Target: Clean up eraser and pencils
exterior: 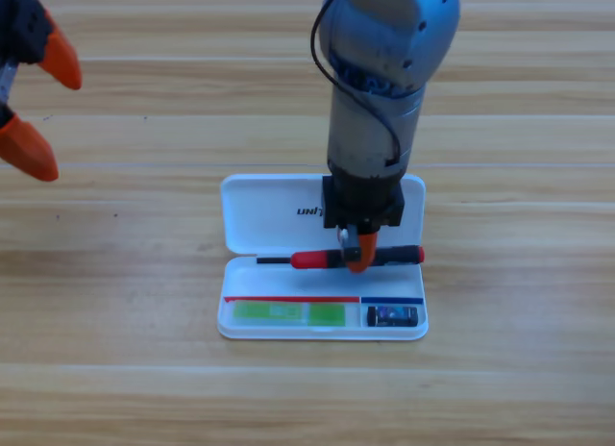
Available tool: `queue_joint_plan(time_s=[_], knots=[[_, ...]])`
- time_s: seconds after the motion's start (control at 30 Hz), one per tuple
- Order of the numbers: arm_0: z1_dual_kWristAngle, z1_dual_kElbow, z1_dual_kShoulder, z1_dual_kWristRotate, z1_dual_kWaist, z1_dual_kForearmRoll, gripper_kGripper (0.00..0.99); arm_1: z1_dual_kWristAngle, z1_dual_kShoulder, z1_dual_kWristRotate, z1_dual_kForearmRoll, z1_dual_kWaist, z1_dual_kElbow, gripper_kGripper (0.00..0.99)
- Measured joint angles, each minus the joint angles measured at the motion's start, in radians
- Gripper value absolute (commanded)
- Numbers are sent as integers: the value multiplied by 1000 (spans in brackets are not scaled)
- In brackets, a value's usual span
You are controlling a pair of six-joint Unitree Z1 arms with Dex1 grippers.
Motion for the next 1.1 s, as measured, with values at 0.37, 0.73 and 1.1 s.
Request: queue_joint_plan(time_s=[0.37, 0.73, 1.1], knots=[[-42, 81, -1, 35, 56, -41, 990, -4, 26, 2, 2, 4, -47, 0], [-45, 117, -1, 36, 66, -85, 990, -4, 27, 16, 8, 20, -49, 0], [-46, 123, -1, 39, 80, -85, 990, -4, 33, 41, 15, 28, -49, 0]])
